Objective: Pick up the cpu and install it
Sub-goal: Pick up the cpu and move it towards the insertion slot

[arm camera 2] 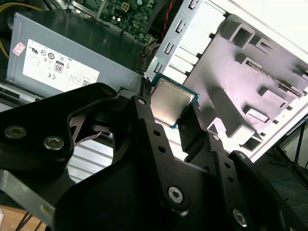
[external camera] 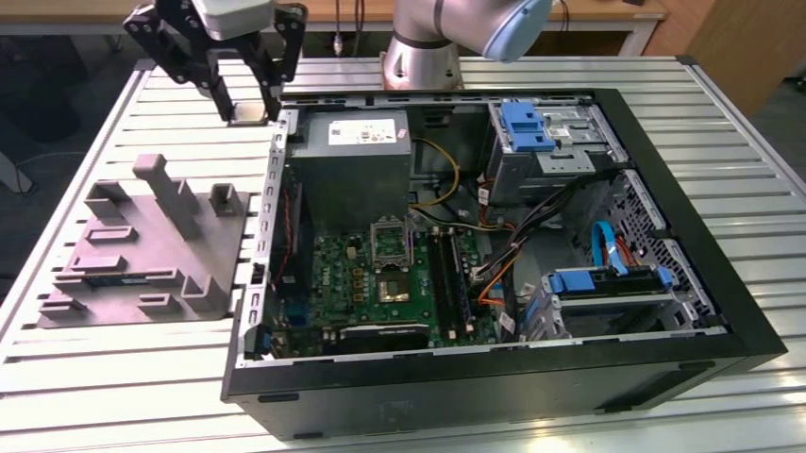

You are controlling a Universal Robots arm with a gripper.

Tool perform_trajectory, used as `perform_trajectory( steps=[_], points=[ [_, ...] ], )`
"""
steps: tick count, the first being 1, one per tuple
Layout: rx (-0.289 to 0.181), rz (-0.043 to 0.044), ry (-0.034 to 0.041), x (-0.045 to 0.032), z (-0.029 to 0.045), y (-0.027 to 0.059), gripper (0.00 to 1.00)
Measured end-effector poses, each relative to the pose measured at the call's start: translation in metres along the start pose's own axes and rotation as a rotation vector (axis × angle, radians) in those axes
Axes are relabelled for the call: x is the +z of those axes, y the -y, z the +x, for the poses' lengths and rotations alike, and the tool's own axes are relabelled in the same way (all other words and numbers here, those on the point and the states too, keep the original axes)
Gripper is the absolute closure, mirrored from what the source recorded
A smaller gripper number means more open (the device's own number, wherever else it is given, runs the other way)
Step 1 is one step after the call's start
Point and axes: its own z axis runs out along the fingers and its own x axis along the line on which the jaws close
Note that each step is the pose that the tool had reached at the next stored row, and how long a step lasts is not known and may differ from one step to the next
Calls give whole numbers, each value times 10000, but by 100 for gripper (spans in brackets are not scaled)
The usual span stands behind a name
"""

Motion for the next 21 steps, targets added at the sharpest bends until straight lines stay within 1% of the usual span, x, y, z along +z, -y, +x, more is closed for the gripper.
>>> perform_trajectory(
  steps=[6, 15, 21],
  points=[
    [0, 0, 0, 3, -144, -6, 53],
    [1, 0, 0, 11, -470, -19, 53],
    [1, 0, 0, 14, -653, -27, 53]
  ],
)
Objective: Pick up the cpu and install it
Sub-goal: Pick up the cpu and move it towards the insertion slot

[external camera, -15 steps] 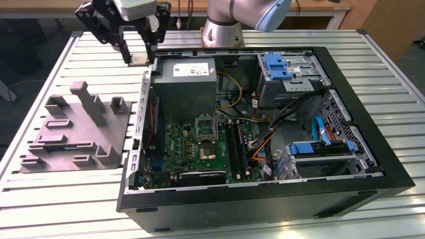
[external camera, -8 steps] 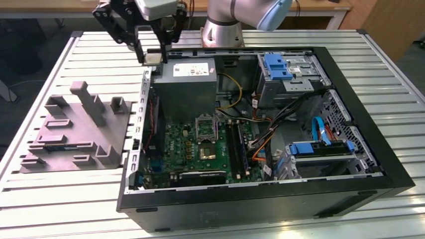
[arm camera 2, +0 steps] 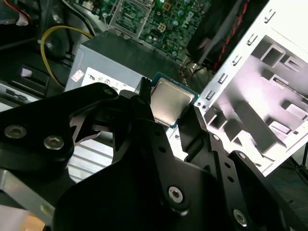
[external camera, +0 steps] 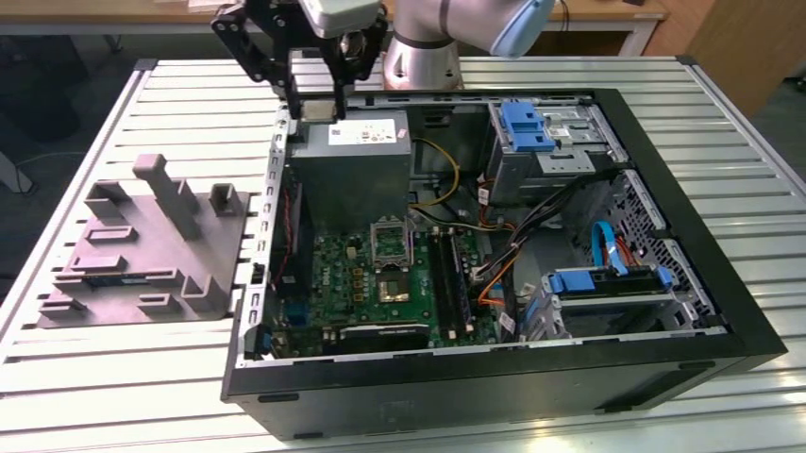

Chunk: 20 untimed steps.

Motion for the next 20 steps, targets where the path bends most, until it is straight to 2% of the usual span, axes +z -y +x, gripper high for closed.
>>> perform_trajectory(
  steps=[7, 20],
  points=[
    [0, 0, -1, 4, -178, -7, 53],
    [0, 0, 0, 14, -635, -26, 53]
  ],
)
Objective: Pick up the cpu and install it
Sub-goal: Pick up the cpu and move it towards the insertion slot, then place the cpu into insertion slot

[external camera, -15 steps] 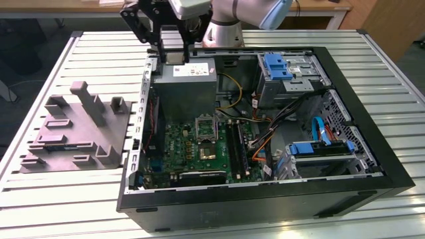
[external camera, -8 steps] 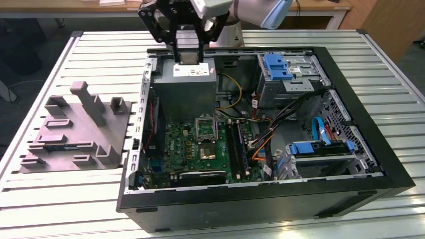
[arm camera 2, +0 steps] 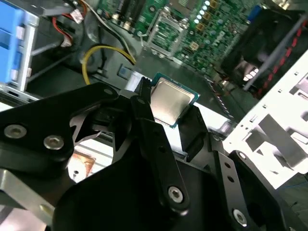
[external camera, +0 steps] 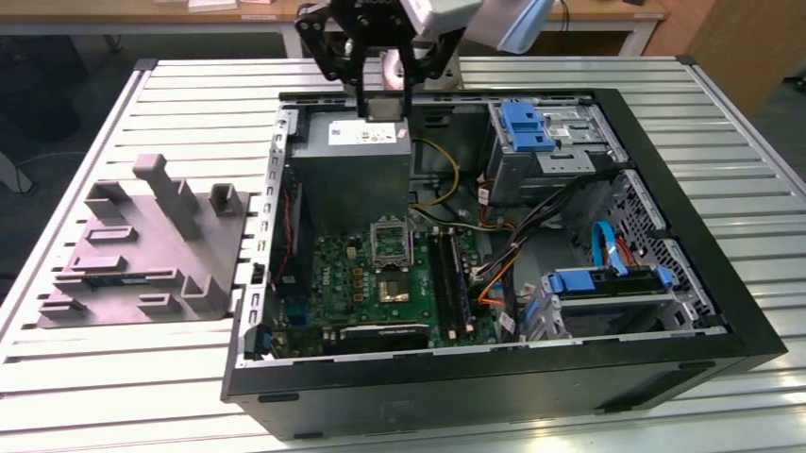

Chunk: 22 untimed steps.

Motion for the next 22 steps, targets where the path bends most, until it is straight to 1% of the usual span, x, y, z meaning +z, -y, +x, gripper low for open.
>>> perform_trajectory(
  steps=[5, 12, 22],
  points=[
    [0, 2, -1, 3, -126, -2, 53],
    [8, 3, 0, 11, -151, 80, 53],
    [7, 5, -1, 15, -158, 81, 53]
  ],
)
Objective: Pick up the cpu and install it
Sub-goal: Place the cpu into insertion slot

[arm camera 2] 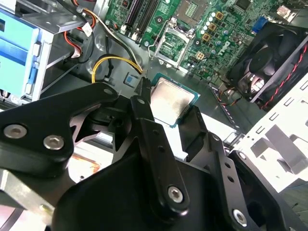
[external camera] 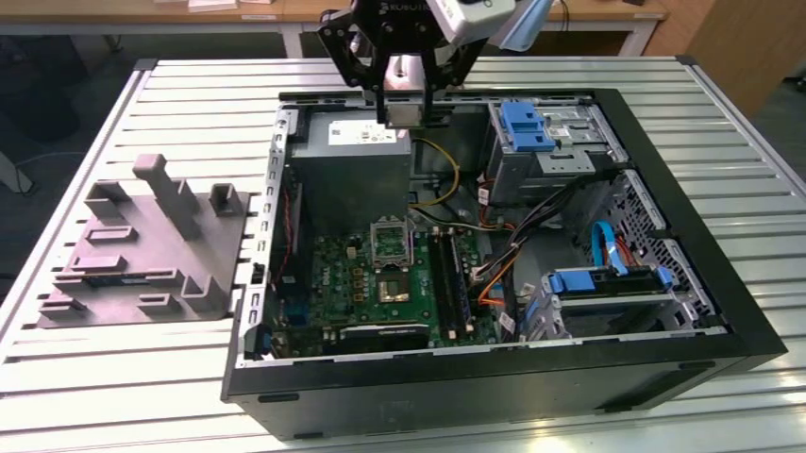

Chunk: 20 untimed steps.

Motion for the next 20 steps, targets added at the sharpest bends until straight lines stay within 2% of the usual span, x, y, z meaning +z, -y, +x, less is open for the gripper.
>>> perform_trajectory(
  steps=[10, 20],
  points=[
    [0, -1, 1, 32, 4, 30, 53],
    [1, 0, -5, 181, 7, 68, 53]
  ],
)
